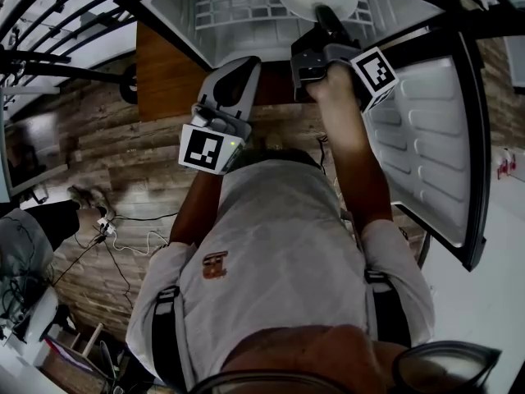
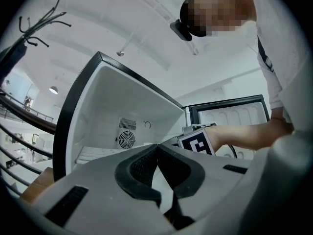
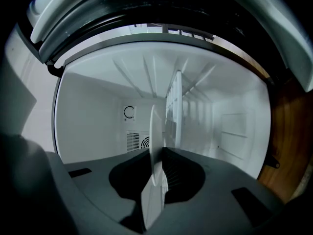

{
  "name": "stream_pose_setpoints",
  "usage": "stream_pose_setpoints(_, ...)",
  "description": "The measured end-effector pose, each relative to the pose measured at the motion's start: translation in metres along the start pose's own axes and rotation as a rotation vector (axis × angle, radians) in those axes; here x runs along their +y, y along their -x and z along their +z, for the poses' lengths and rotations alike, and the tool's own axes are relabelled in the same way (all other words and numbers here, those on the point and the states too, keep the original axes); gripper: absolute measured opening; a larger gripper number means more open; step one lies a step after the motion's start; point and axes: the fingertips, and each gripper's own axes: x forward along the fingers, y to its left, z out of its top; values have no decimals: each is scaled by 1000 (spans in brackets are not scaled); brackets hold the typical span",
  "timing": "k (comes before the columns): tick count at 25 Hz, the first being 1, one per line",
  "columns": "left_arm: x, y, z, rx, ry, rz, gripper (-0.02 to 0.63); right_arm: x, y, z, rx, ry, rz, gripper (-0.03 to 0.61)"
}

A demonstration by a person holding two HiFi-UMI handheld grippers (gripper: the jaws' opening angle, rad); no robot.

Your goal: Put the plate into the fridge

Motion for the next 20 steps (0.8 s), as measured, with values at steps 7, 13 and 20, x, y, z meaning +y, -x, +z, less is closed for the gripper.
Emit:
stream_pose_setpoints(7, 1, 2, -10, 7, 24, -10, 18, 0, 0, 0, 28, 43, -19, 52)
stream_pose_setpoints(13, 5, 3, -10, 14, 41, -20, 18, 5, -4, -6, 100, 101, -28, 52)
stream_pose_setpoints(20, -1, -2, -12, 21, 51, -50, 18, 7, 3, -10, 154, 162, -32, 52)
